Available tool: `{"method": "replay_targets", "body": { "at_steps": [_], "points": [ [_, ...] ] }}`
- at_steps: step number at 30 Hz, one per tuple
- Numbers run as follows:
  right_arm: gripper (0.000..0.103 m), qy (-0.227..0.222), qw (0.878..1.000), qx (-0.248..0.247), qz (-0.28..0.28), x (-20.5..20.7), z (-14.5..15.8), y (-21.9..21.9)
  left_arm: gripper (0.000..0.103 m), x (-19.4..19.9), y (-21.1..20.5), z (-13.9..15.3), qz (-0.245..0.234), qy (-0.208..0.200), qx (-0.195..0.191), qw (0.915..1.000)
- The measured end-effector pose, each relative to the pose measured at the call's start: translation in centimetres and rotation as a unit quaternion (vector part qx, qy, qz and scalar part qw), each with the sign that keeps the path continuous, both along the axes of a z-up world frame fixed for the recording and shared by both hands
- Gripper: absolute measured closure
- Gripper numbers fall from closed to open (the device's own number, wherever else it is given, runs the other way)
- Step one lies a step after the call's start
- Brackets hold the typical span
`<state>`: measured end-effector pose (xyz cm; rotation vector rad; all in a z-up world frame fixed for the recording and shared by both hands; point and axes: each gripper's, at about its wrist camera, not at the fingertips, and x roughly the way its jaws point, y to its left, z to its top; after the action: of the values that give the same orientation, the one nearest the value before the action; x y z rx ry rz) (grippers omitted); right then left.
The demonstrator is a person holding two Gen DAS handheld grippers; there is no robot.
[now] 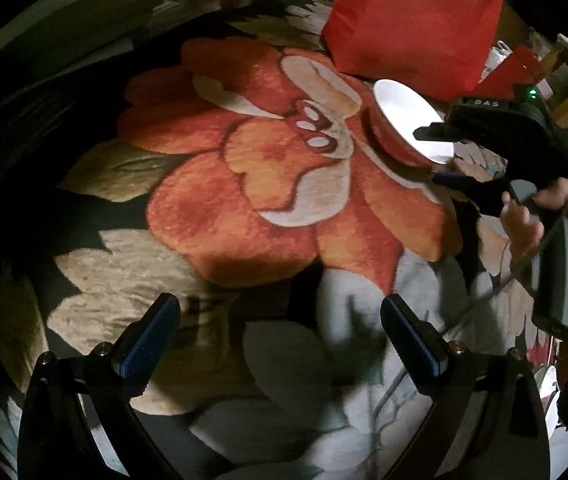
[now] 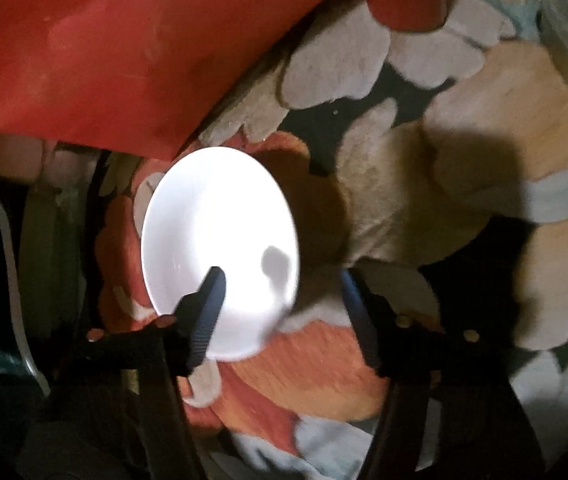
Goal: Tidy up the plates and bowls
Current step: 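Move the right tool to the last white bowl and grasp its rim, then lift the last white bowl and carry it over the stack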
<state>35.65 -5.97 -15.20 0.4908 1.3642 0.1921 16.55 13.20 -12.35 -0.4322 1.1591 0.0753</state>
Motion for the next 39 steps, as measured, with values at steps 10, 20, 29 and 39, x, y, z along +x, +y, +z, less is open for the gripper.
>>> {"method": "replay_targets", "body": {
  "at_steps": [10, 20, 29, 39],
  "points": [
    [0.087, -0.001, 0.996, -0.001, 0.089, -2.5, 0.2, 1.1, 0.002, -0.4, 1.4, 0.2, 0.013, -0.003, -0.005, 0.9999],
    [0.088, 0.058, 0.969, 0.021, 0.238, -11.6, 0.0, 0.9, 0.003, 0.9, -0.8, -0.2, -0.016, -0.001, -0.045, 0.9989],
    [0.085, 0.048, 0.979, 0.010, 0.200, -12.4, -0.6, 0.4, 0.063, 3.1, -4.2, -2.8, -0.060, 0.030, -0.047, 0.9966],
    [0.088, 0.012, 0.980, -0.029, 0.198, -14.0, 0.8, -0.1, 0.097, 2.3, -5.6, -2.0, -0.102, 0.028, -0.059, 0.9926]
  ]
}}
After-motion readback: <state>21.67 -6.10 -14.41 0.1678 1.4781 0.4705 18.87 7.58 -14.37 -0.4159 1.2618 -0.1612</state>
